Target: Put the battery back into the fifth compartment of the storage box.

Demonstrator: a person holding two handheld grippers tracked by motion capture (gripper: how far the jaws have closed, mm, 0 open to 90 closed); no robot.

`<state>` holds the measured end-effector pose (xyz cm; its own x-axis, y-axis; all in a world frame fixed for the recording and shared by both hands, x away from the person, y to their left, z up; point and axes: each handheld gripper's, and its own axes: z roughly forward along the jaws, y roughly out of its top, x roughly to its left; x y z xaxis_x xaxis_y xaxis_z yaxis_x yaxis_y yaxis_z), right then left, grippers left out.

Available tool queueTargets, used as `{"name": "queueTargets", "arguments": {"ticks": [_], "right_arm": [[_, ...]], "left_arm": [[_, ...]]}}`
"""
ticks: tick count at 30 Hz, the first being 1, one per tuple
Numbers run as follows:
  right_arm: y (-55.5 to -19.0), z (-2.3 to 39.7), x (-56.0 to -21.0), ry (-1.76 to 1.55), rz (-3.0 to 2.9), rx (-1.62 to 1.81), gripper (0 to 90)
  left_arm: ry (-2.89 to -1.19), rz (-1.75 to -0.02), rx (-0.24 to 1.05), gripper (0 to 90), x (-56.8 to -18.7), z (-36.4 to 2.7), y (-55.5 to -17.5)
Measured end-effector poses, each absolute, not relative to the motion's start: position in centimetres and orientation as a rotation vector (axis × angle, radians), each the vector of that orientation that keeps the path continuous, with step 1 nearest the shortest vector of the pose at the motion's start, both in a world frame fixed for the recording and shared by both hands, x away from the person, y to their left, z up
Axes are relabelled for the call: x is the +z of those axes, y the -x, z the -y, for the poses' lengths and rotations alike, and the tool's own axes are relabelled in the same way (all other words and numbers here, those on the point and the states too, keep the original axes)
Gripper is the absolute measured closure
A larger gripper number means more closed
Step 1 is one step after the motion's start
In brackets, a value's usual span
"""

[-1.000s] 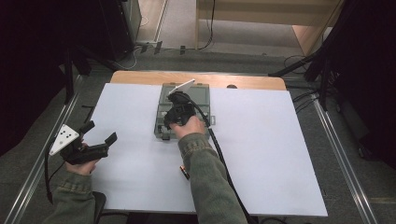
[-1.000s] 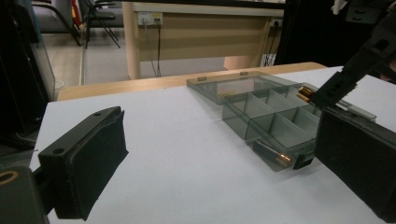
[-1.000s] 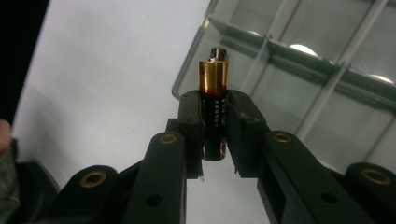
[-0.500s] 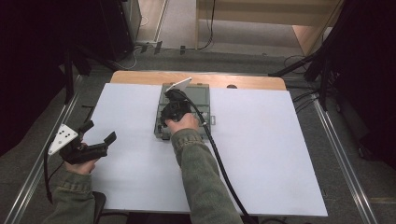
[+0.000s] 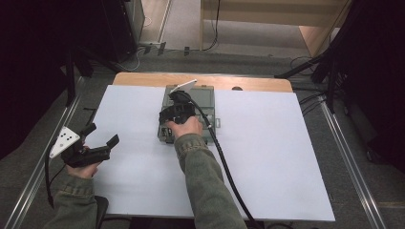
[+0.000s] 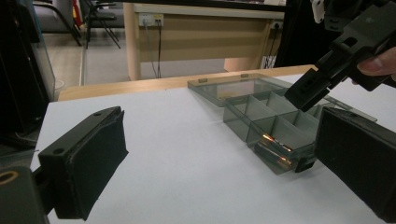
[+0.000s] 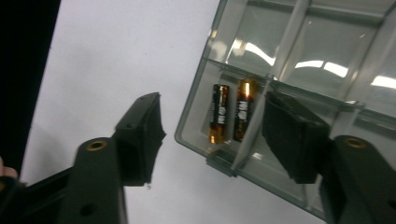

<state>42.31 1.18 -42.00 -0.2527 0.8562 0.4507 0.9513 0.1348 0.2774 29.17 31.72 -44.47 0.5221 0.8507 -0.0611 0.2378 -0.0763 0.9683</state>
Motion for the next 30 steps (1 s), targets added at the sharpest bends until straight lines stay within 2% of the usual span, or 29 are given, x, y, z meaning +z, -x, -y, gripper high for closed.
{"name": "queueTargets", "arguments": {"ticks": [18, 23, 29, 30], "right_arm": [[-39.9, 0.4, -41.1, 1.762, 2.362, -0.749, 30.2], [-38.2, 0.8, -41.0, 1.768, 2.442, -0.704, 17.2], [-35.9, 0.9, -41.1, 1.765, 2.509, -0.692, 11.7], [-35.6, 0.8, -41.1, 1.763, 2.522, -0.685, 8.0]], "left_arm": [[-1.608, -0.947, 0.663, 2.6, -44.5, -31.7, -29.1], [-1.612, -0.947, 0.661, 2.6, -44.5, -31.6, -29.1], [-1.609, -0.946, 0.662, 2.6, -44.5, -31.6, -29.1], [-1.609, -0.946, 0.661, 2.6, -44.5, -31.6, -29.1]]}}
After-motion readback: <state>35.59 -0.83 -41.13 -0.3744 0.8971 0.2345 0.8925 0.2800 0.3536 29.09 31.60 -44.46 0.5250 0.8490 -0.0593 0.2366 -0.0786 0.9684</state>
